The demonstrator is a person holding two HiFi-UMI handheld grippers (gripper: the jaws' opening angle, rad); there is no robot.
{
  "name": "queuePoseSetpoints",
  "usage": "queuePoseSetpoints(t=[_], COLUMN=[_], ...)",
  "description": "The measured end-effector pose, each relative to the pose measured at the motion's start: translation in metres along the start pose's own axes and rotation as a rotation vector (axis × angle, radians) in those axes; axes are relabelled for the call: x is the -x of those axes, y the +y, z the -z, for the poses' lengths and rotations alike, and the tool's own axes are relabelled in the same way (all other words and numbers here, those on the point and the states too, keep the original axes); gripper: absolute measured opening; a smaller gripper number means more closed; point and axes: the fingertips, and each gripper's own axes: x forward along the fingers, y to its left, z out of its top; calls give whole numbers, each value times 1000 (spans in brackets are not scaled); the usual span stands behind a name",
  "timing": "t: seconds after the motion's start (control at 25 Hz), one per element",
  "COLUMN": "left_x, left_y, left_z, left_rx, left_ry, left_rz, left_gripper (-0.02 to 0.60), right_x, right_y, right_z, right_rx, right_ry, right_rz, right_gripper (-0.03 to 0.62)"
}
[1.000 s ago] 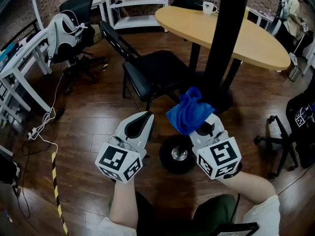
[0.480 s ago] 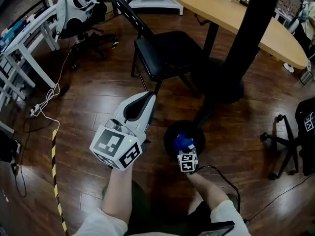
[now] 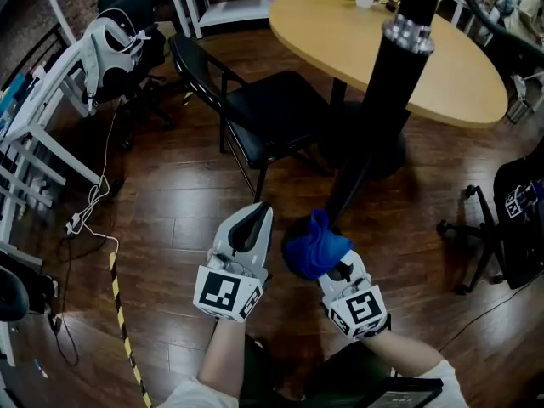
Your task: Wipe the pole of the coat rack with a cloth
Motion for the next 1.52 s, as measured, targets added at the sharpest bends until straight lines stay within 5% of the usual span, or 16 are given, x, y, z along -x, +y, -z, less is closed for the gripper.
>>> queuePoseSetpoints(t=[0.28,0.56,0.68,0.96,1.28,1.52], left_x=[37,101,122,170,235,260], left_y=[-49,-76,-92,-174,-321,-362], left_z=[-245,-484,-538,-564,-569,-599], left_rx=[9,15,-17,-112,-22,-82], left_ry=[3,-21,-25,-51,-42,-54], left_rz=[51,71,101,30,25,18], left_gripper=[14,14,14,14,14,14], right_x=[72,145,179,289,453,507], right_y=[60,142,172,169,150,157], right_z=[-300,-539,-607,-631,-636,-645], right_rx=[-8,-13,3,28,87,96], right_ry=[-89,-134,-200,-271,-247,-242], right_rz=[-48,-117,-140,-120,-82,-107], right_gripper=[100,100,100,101,100,100])
